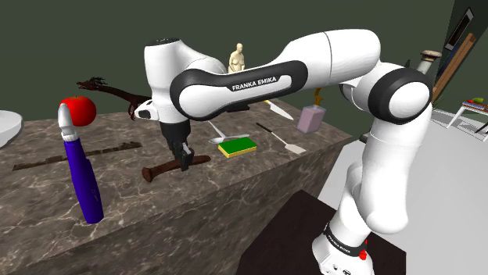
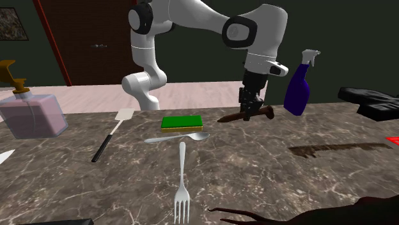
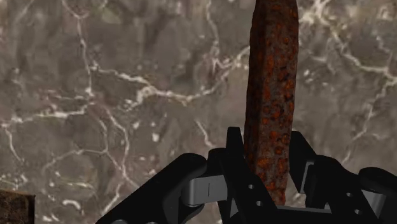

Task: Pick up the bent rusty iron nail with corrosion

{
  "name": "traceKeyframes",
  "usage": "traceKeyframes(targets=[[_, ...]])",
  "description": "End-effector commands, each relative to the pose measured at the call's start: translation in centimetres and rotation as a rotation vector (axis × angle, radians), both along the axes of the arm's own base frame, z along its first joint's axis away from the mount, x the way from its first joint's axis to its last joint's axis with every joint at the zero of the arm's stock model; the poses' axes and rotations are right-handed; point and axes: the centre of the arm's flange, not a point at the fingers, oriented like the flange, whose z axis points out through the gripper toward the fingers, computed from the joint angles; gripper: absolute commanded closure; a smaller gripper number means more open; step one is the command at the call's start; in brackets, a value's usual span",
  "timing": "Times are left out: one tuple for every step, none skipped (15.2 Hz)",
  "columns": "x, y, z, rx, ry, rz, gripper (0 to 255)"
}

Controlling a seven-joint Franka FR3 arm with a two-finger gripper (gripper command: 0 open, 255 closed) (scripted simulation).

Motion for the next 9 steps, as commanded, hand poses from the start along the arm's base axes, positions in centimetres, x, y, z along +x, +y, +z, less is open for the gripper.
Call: traceKeyframes(targets=[[0.0,0.0,-0.1,0.0,0.0,0.0,255],[0.0,0.0,0.0,0.0,0.0,0.0,255],[0.0,0.0,0.0,0.0,0.0,0.0,255],[0.0,0.0,-0.1,0.0,0.0,0.0,255],[0.0,0.0,0.0,0.0,0.0,0.0,255],[0.0,0.0,0.0,0.0,0.0,0.0,255],[0.0,0.1,0.0,0.0,0.0,0.0,255],[0.0,0.1,0.6,0.0,0.0,0.0,255],[0.0,0.1,1.1,0.0,0.0,0.0,255]])
